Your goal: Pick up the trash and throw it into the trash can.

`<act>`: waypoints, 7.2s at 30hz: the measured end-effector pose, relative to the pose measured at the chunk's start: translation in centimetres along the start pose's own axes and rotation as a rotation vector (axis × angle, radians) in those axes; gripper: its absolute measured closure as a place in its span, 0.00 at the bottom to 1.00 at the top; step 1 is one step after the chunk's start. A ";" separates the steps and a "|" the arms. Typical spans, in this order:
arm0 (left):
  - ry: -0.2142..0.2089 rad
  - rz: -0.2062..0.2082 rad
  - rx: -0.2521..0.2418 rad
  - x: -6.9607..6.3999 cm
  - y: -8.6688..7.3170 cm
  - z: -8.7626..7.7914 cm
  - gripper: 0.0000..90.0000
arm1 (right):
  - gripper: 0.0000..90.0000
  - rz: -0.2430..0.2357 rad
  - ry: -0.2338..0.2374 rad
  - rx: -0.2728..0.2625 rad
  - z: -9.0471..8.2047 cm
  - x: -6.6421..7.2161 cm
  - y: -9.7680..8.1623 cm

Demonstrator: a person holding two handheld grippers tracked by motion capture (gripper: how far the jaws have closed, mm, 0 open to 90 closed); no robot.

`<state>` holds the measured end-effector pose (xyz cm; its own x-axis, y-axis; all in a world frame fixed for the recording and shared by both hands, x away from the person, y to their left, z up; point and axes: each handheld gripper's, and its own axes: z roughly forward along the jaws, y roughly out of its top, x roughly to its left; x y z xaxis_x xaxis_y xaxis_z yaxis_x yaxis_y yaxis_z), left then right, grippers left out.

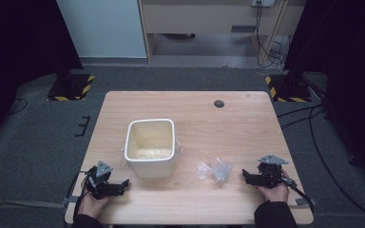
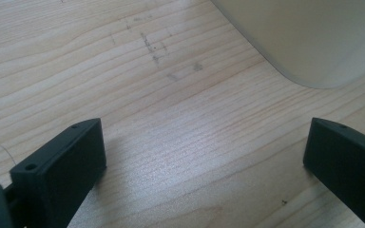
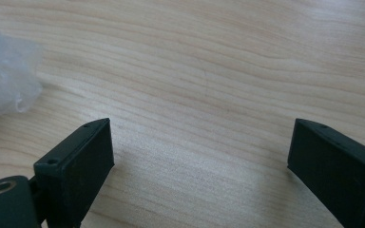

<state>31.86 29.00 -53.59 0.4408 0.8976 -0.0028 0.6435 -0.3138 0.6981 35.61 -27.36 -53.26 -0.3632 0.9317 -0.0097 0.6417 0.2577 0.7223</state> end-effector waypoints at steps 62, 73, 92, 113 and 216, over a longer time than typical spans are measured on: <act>0.010 -0.009 -0.002 -0.3 0.0 0.1 0.00 | 0.09 -0.012 0.206 -0.338 -6.1 4.0 7.4; 0.009 -0.008 -0.002 -0.3 0.0 0.1 0.00 | 0.08 -0.033 0.266 -0.251 -4.0 6.0 5.3; 0.008 -0.007 -0.001 -0.3 0.0 0.1 0.00 | 0.10 -0.100 0.288 -0.049 0.2 9.0 2.8; 0.007 -0.007 -0.001 -0.3 0.1 0.1 0.00 | 0.45 -0.120 0.319 -0.044 0.4 8.9 2.9; -0.002 0.004 0.000 -0.4 0.3 0.3 0.00 | 0.46 -0.167 0.545 -0.441 0.2 23.2 20.0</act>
<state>32.03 28.52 -53.60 0.4445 0.8958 -0.0017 0.6418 -0.3171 0.6982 40.15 -0.58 -39.16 -0.7916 0.5993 0.1193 0.2580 0.1509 0.9543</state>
